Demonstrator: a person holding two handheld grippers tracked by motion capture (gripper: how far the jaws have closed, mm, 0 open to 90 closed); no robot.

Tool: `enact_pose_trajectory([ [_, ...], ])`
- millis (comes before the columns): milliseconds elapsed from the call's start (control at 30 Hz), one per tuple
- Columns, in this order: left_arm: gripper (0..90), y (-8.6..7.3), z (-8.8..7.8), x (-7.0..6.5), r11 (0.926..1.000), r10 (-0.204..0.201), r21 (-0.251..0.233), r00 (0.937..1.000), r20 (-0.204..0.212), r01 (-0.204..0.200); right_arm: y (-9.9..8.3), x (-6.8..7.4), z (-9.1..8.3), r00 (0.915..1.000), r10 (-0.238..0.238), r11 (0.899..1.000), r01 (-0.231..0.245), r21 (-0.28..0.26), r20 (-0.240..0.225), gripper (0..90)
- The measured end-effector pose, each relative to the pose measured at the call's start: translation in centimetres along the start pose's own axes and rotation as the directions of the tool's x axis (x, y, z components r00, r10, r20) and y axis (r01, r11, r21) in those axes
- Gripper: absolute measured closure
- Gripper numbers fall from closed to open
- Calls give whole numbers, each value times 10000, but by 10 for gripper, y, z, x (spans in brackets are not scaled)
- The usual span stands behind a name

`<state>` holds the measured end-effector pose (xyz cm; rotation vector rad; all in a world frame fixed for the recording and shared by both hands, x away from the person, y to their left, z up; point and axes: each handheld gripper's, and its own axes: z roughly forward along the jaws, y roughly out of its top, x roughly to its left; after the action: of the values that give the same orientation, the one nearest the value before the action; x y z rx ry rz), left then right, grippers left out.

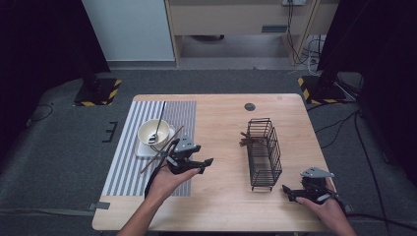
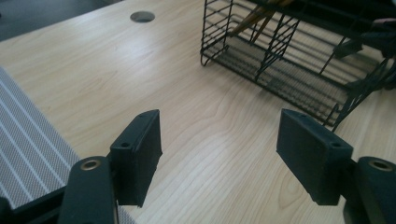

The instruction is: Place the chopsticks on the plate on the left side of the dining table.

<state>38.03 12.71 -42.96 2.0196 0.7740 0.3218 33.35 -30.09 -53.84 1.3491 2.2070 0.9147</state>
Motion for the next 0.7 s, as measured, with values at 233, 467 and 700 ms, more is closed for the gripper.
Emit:
enact_pose_trajectory([
  [233, 313, 28, -1, -8, 9989, 406, -230, 9988, 288, -400, 0, 0, 0, 10000, -36, 10000, 36, -2, -33, 2],
  [467, 314, 58, 3, -20, 9960, 861, -293, 9935, 751, -841, -1, 0, -1, 10000, -32, 10000, 32, -2, -39, 2],
  [700, 312, 84, 10, -30, 9935, 1116, -358, 9859, 1244, -1080, -1, 0, -1, 10000, -31, 10000, 31, -1, -37, 2],
])
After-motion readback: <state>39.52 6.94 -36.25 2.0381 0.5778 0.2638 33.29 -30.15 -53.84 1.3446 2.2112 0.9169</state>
